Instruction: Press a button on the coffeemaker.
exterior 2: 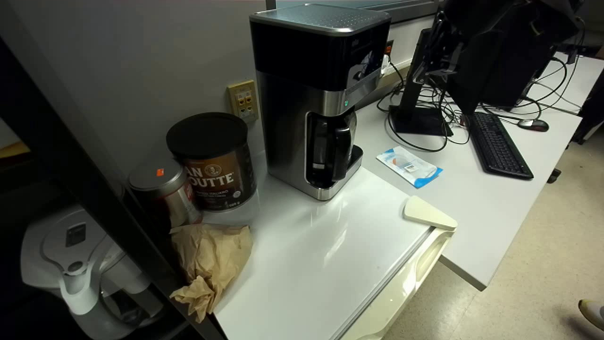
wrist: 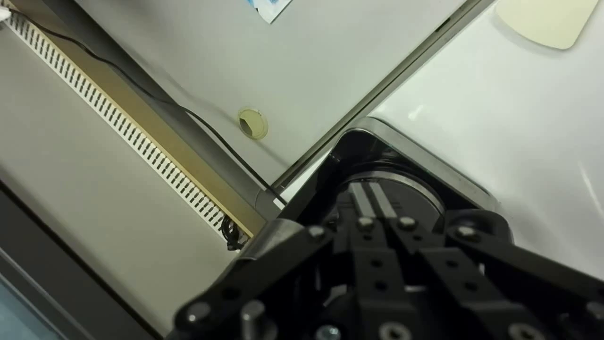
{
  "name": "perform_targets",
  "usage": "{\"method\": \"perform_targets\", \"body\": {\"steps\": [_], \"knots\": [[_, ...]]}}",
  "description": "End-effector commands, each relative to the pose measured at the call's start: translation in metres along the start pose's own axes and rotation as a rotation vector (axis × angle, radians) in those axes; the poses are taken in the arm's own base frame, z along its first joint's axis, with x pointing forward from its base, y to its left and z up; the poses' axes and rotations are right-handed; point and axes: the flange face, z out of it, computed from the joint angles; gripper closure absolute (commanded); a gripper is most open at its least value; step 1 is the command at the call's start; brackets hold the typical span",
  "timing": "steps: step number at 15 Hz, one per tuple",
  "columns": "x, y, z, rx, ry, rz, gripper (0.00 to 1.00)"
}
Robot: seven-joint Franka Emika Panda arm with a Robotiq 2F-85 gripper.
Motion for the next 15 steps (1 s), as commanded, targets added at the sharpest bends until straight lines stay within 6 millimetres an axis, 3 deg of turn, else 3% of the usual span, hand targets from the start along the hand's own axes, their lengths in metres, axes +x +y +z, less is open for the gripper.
{"method": "perform_targets", "body": {"steps": [1,7,15], "knots": [[0.019,0.003,0.009,-0.03,0.038,-0.037,1.0],[0.037,0.005,0.017,-0.036,0.05,-0.037,1.0],[0.047,0.014,0.029,-0.052,0.053,-0.027,1.0]]}}
